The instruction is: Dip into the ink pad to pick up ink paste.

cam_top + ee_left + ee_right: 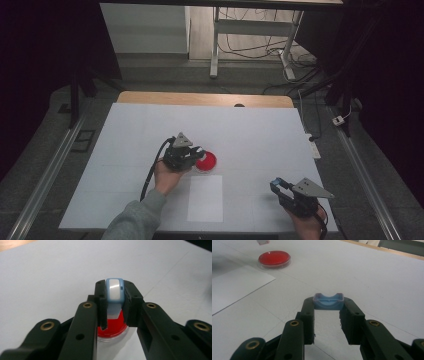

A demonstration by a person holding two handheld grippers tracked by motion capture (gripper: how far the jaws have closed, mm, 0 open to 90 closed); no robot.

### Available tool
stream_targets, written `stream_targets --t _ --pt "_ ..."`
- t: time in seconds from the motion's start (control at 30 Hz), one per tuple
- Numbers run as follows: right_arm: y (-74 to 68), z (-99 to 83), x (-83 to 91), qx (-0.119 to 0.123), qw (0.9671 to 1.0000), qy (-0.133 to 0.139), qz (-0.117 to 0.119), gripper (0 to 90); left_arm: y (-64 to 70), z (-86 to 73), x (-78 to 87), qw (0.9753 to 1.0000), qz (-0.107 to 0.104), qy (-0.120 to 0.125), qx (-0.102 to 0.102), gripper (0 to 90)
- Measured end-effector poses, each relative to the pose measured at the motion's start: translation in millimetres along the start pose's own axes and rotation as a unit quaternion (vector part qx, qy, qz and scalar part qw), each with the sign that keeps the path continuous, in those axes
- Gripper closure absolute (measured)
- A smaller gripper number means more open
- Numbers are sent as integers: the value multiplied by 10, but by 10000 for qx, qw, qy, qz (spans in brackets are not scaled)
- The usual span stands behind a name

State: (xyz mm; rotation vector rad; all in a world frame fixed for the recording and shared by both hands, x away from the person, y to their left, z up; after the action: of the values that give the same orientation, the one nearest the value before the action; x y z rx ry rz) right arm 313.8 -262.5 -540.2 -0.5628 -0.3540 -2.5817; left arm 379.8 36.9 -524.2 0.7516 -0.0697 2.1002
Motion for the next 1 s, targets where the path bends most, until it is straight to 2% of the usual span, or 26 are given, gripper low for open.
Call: stream_targets --t 0.1,0.73,1.0 --pt "-2 -1 -3 7 10000 -5 1 651 38 -12 53 9999 -117 71 -1 756" --pt "-6 -3 -4 9 10000 -11 -1 651 141 -108 236 9990 -385 246 7 756" --pt "-9 -3 -5 13 10000 -14 3 651 216 -141 342 9979 -575 314 11 756"
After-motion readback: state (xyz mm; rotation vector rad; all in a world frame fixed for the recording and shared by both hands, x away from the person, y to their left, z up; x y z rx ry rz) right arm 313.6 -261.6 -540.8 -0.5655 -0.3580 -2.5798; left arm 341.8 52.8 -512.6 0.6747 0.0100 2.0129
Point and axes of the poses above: each handheld gripper's, and its own axes: x roughly backward along the jaws, z roughly out of its top, y roughly to its right, the point moved 8 cm from there along -x, roughly forward along the jaws, and after that the axes turned 9 degrees about -z, right-handed, at the moved point
